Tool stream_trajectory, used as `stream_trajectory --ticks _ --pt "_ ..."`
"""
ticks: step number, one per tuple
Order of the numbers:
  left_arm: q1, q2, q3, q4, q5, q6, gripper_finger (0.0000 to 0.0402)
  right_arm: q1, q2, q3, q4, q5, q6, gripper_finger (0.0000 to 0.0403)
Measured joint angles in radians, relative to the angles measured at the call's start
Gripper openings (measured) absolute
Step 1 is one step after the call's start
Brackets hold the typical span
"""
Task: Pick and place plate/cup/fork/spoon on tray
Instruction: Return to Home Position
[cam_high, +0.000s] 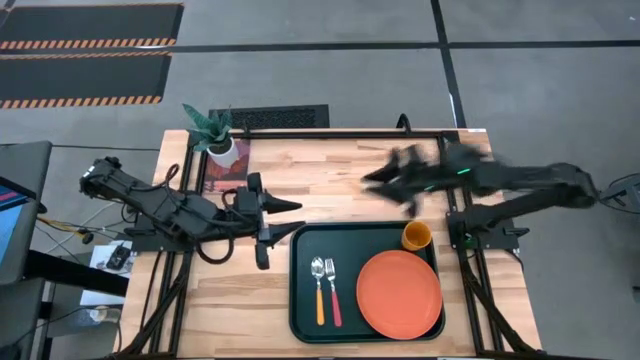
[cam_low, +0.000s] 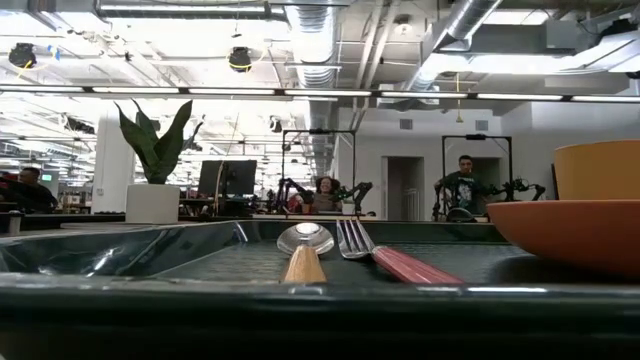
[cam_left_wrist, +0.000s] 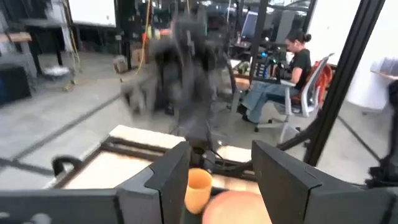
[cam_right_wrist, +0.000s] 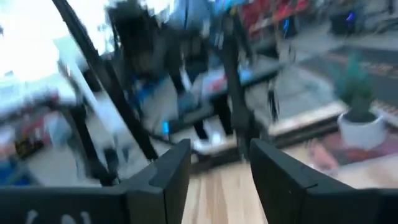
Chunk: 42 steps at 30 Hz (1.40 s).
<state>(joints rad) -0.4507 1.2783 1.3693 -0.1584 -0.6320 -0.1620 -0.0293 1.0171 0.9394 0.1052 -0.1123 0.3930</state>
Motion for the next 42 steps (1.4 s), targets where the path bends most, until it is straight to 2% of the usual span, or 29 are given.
stream_trajectory --ticks 2,4,8,10,13,17,21,25,27,29,33,35,37,40,42 --pt "0.004 0.001 0.000 -0.008 0.015 -0.016 0.0165 -0.028 -0.136 0.000 -0.058 0.002 0.032 0.0186" --pt "0.019 -0.024 -0.002 -0.006 0.040 -0.026 0.0165 -0.054 -0.261 0.001 -0.096 0.003 -0.003 0.0185" --pt "0.062 -0.149 0.000 -0.042 0.170 -0.025 0.0165 -0.110 -0.484 0.000 -0.272 0.009 -0.058 0.0187" --pt "0.071 -0.209 0.002 -0.093 0.181 -0.037 0.0165 -0.136 -0.591 -0.015 -0.342 0.032 -0.060 0.0189" --pt "0.070 -0.272 -0.017 -0.173 0.141 -0.046 0.0165 -0.162 -0.732 -0.081 -0.345 0.037 -0.056 0.0189" --pt "0.070 -0.365 -0.158 -0.116 0.136 -0.075 0.0165 -0.170 -0.883 -0.238 -0.354 0.036 0.006 0.0187" --pt "0.070 -0.479 -0.424 0.118 0.163 -0.114 0.0165 -0.170 -1.014 -0.413 -0.328 0.039 0.093 0.0185" --pt "0.066 -0.631 -0.724 0.392 0.204 -0.169 0.0165 -0.168 -1.003 -0.494 -0.316 0.076 0.110 0.0185" --pt "0.054 -0.718 -0.870 0.513 0.204 -0.198 0.0165 -0.171 -0.982 -0.517 -0.270 0.085 0.115 0.0186" --pt "0.034 -0.796 -1.008 0.628 0.200 -0.210 0.0165 -0.169 -0.982 -0.557 -0.296 0.084 0.127 0.0188" --pt "-0.003 -0.930 -1.216 0.823 0.175 -0.209 0.0165 -0.164 -1.015 -0.642 -0.224 0.056 0.176 0.0188" --pt "-0.021 -0.980 -1.290 0.885 0.155 -0.200 0.0165 -0.152 -1.014 -0.725 -0.145 0.017 0.212 0.0186" --pt "-0.037 -1.018 -1.345 0.900 0.128 -0.198 0.0165 -0.137 -1.010 -0.809 0.008 -0.001 0.232 0.0185" --pt "-0.051 -1.062 -1.353 0.829 0.069 -0.200 0.0165 -0.116 -1.013 -0.933 0.219 0.012 0.258 0.0183" --pt "-0.055 -1.072 -1.352 0.808 0.054 -0.185 0.0165 -0.115 -1.011 -0.927 0.195 0.030 0.238 0.0183"
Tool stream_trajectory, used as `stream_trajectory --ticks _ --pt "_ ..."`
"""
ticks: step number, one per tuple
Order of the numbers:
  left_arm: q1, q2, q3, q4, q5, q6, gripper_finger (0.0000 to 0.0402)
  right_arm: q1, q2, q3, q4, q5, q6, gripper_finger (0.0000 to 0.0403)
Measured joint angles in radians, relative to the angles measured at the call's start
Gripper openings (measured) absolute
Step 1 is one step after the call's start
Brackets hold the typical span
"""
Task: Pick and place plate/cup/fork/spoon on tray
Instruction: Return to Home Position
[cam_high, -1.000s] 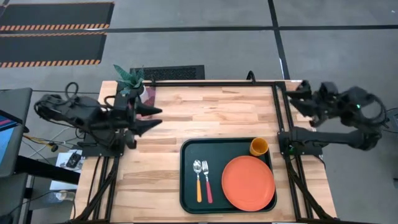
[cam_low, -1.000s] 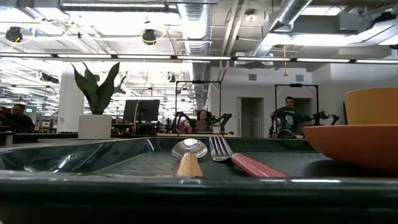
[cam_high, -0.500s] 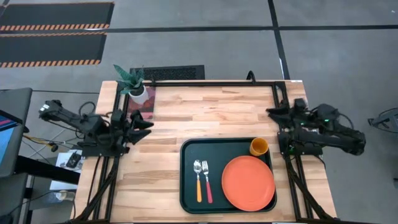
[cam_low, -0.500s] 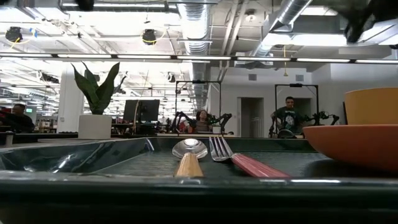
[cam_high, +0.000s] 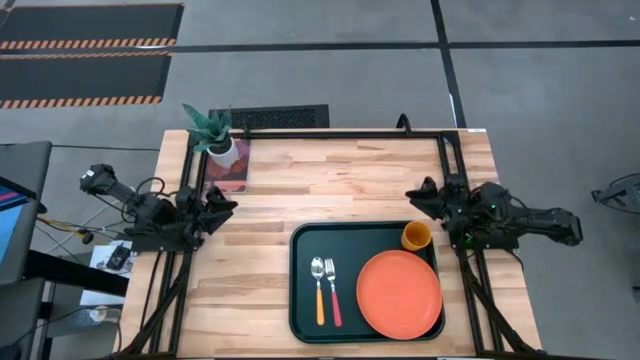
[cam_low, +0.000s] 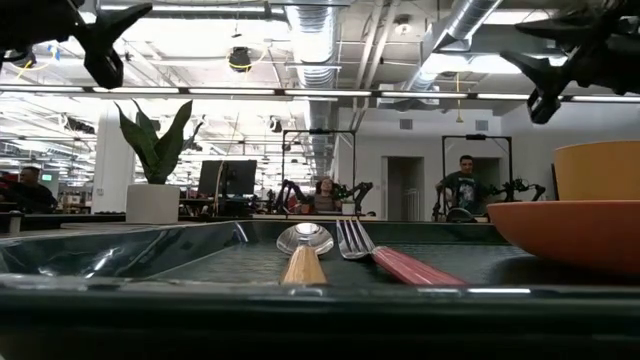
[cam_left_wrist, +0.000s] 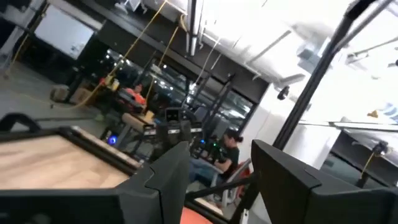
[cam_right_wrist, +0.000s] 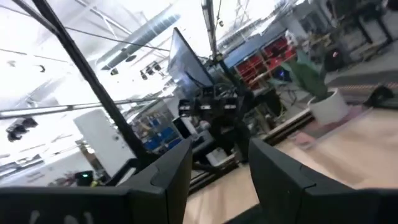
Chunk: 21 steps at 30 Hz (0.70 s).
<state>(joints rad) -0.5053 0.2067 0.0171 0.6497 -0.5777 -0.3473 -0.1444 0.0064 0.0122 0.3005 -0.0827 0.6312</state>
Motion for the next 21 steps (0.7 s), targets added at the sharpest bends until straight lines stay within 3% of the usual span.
stream_trajectory --ticks 12,21 --pt "0.000 -0.017 -0.004 -0.104 -0.051 0.028 0.0165 -0.043 -0.002 0.001 0.008 0.004 -0.158 0.0182" --pt "0.000 -0.017 -0.004 -0.196 -0.088 0.020 0.0165 -0.037 -0.002 0.001 -0.049 0.003 -0.135 0.0184"
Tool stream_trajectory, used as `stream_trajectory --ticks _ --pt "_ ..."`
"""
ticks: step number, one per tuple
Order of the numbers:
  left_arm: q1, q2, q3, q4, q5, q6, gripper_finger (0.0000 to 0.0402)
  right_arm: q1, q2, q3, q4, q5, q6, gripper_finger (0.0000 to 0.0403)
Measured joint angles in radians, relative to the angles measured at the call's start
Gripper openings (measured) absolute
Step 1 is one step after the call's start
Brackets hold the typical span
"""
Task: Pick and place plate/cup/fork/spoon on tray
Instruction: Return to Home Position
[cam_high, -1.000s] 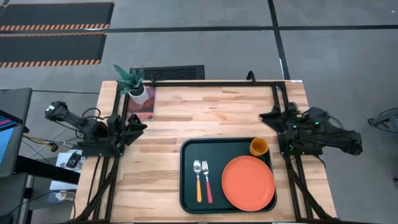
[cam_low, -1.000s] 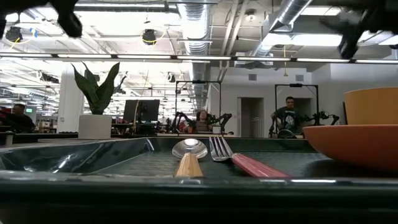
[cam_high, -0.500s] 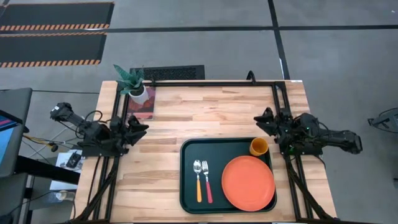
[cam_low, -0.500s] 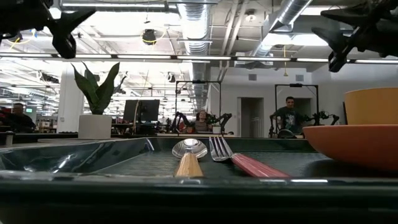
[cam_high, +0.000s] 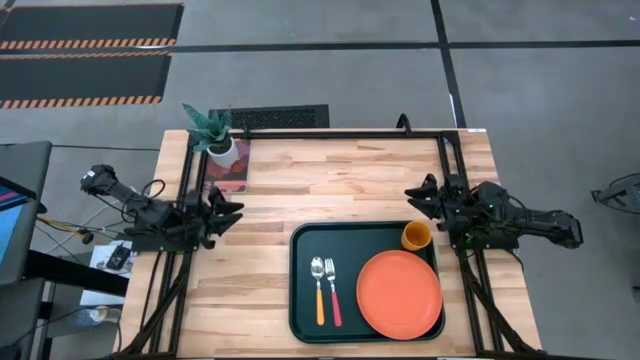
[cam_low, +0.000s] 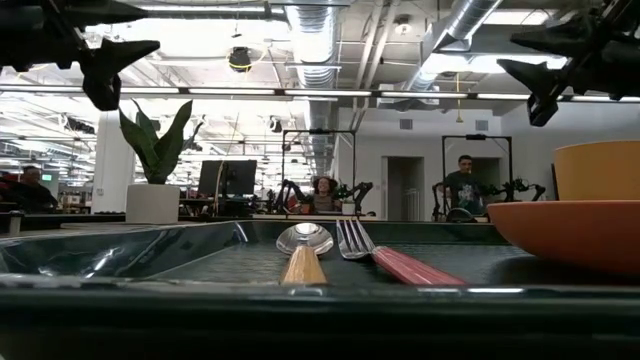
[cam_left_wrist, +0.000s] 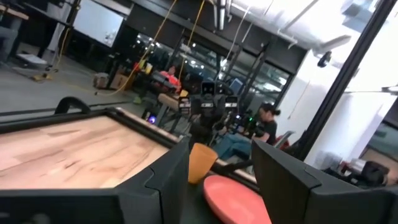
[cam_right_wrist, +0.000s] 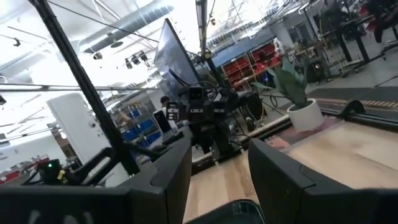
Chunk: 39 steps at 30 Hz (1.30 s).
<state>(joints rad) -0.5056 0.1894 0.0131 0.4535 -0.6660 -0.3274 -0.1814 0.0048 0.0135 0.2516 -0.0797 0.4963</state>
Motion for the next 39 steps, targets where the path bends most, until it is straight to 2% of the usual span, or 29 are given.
stream_trajectory --ticks 5,12,15,21,39 --pt "0.000 0.000 0.000 -0.052 -0.001 -0.014 0.0165 0.007 0.000 0.000 -0.037 0.000 0.000 0.0184" --pt "0.000 0.000 0.000 -0.068 -0.001 -0.016 0.0165 0.011 0.002 0.003 -0.237 0.008 0.001 0.0180" --pt "0.000 0.000 0.000 -0.096 -0.001 -0.006 0.0165 0.011 0.018 0.003 -0.225 0.012 -0.012 0.0181" --pt "0.000 0.000 0.000 -0.164 0.000 -0.017 0.0165 0.011 0.015 0.002 -0.214 0.009 -0.162 0.0185" --pt "0.000 0.000 0.000 -0.307 0.001 -0.024 0.0165 0.011 0.015 0.002 -0.219 0.010 -0.165 0.0185"
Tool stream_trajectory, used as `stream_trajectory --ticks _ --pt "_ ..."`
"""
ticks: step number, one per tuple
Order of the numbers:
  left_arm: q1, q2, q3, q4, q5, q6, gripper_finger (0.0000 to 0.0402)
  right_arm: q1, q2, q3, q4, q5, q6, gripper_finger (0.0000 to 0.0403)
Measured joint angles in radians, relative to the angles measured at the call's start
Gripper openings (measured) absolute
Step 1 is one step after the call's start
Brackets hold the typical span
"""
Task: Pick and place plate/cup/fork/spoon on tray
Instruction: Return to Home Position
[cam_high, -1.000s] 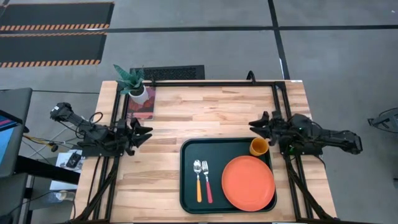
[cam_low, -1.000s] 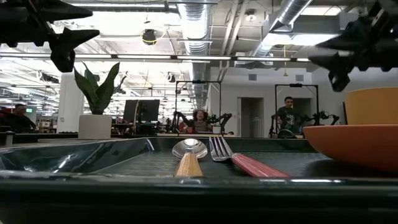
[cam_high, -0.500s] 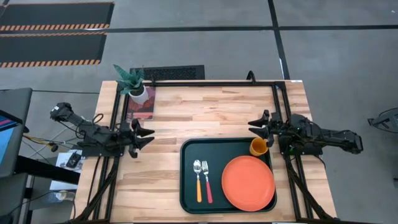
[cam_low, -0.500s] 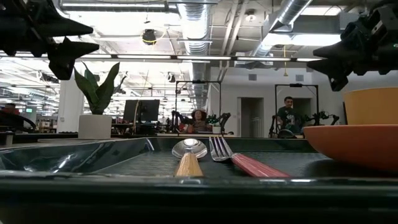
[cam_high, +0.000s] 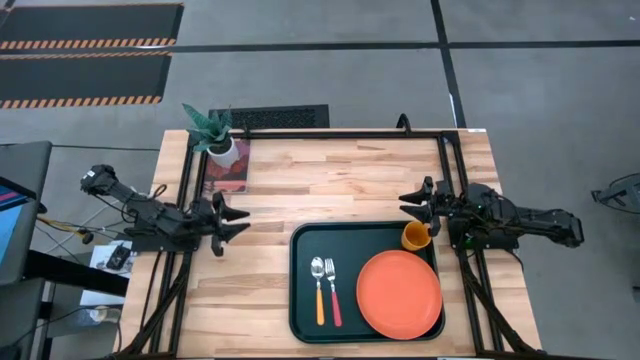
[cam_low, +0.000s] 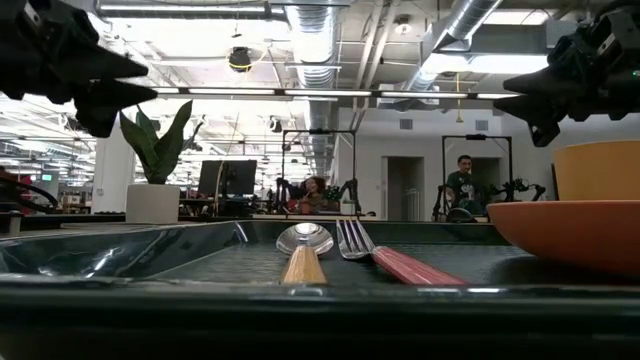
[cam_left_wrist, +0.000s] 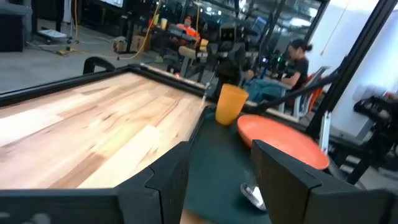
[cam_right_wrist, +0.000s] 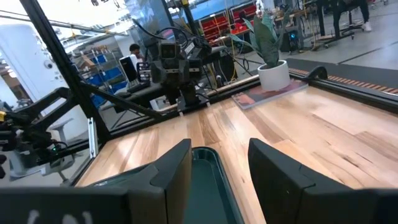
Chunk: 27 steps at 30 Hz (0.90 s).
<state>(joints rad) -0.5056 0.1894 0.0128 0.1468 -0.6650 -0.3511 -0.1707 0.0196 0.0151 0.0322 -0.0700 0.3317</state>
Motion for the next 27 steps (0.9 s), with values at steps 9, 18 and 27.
stream_trajectory --ticks 9,18,27 --pt "0.000 0.000 0.000 -0.073 0.003 0.003 0.0165 0.000 0.000 0.000 -0.001 0.000 0.000 0.0180" --pt "0.000 0.000 0.000 -0.074 0.003 0.003 0.0165 0.000 0.000 0.000 -0.001 0.000 0.000 0.0185" --pt "0.000 0.000 0.000 -0.074 0.003 0.003 0.0165 0.000 0.000 0.000 -0.002 0.000 0.000 0.0180"
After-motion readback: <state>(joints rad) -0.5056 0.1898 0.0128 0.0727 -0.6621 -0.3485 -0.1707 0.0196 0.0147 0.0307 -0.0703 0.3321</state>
